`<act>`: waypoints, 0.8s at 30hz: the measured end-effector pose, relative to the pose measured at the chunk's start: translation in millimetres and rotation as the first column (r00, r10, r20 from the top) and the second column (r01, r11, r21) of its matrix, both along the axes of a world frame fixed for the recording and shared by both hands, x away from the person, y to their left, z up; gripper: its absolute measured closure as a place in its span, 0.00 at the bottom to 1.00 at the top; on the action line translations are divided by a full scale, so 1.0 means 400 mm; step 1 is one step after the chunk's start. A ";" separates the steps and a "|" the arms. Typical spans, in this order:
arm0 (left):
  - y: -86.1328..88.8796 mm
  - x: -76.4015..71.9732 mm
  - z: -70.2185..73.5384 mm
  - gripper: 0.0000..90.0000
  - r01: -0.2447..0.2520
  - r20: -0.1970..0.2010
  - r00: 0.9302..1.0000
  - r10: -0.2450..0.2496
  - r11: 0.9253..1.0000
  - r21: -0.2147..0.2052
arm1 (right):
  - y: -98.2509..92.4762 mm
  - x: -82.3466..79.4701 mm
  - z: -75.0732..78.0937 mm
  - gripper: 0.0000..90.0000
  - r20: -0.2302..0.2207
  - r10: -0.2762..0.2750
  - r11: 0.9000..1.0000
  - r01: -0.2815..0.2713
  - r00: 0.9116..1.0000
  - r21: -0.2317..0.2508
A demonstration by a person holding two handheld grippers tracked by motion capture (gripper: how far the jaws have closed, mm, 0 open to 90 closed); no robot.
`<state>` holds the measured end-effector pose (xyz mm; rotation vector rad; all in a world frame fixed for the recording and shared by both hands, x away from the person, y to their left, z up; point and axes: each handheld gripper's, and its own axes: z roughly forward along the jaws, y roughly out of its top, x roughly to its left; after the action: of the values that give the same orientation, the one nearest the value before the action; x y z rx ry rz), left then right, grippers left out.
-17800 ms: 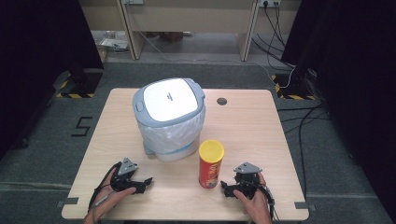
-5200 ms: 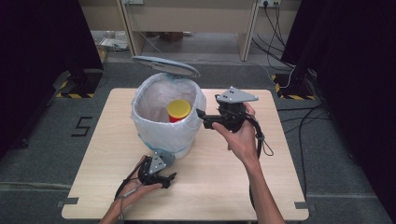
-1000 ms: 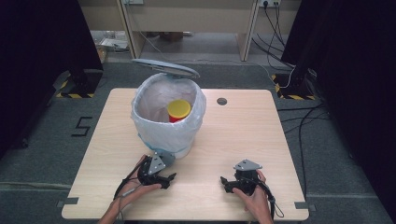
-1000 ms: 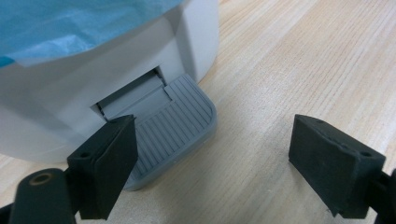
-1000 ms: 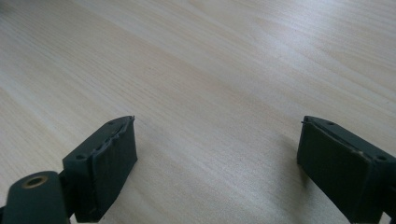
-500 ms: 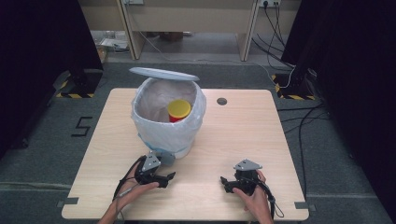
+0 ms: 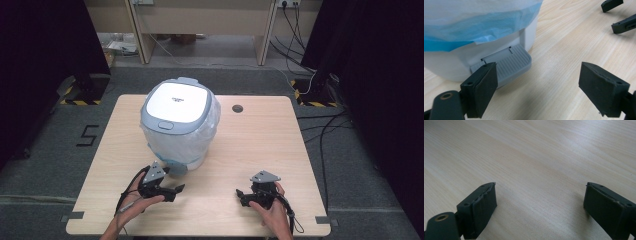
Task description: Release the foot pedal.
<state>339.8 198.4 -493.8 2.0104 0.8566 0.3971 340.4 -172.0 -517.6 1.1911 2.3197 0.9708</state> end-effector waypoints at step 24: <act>0.107 -0.079 -0.019 0.17 -0.018 -0.026 0.999 0.019 0.999 0.043 | 0.000 0.000 0.000 0.13 0.001 0.000 1.000 0.000 1.000 -0.001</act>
<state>308.2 241.1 -501.4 2.0525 0.8901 0.4030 340.4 -171.9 -517.7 1.1903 2.3195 0.9697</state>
